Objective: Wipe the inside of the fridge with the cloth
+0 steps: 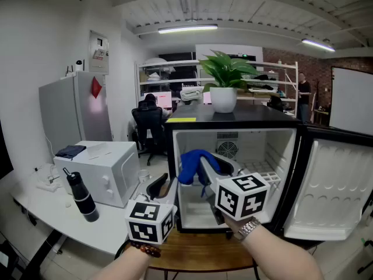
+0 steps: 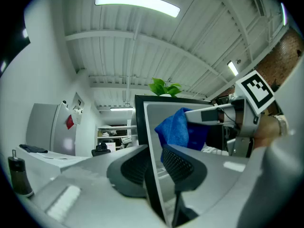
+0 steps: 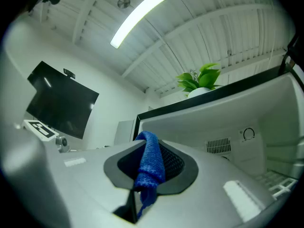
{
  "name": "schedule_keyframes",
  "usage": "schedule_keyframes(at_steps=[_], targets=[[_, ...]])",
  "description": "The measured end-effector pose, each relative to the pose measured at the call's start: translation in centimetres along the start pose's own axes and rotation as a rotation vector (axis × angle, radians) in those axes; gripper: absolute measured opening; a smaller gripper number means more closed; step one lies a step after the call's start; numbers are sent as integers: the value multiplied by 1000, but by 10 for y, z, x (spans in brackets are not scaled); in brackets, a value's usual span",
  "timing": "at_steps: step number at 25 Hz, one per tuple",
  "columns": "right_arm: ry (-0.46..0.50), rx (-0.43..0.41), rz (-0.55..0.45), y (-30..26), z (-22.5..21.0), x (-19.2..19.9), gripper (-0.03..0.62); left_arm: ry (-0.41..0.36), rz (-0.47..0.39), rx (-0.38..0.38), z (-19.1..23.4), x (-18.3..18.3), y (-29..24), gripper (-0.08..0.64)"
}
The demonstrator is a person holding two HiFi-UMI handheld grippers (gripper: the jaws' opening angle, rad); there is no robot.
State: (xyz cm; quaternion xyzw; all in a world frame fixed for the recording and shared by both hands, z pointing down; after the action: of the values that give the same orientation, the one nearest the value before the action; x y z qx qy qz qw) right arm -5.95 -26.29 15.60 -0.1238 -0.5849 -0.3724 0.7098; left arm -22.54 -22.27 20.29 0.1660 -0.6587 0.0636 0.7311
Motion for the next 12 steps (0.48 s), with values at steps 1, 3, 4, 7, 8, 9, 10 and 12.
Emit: schedule_keyframes(at_steps=[1,3,4,7,8,9,10,12], targets=[[-6,0,1,-5,-1,2,57,-4,1,0,1,0,-3,95],[-19,-1,3,-14,-3,5,57,-10,7,-1,4,2,-8,106],[-27,-3,4,-19,-3,7,58,-11,11,0,6,3,-11,111],[-51,-24,2,-32,-3,11,58,-13,31,0,10,9,-17,128],[-57,-34,3,-37,-2,13,57,-11,40,0,12,11,-19,135],[-62,-44,5,-41,-1,14,57,-7,48,1,13,14,-20,140],[-65,-53,7,-45,1,16,57,-3,54,3,15,17,-22,143],[-72,-66,9,-51,2,18,57,6,63,12,17,21,-25,147]])
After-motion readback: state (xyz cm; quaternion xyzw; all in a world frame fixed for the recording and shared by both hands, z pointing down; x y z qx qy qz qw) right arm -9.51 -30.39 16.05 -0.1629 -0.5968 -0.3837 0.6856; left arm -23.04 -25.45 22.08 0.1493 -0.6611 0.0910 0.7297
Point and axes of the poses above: the fingertips, and each gripper's own axes: y backward along the fingers, z to its left, x out of its underside, the point moved 8 cm from there along y, backward along the fingers, and after that the axes turned 14 degrees about y, right-handed, at the moved point
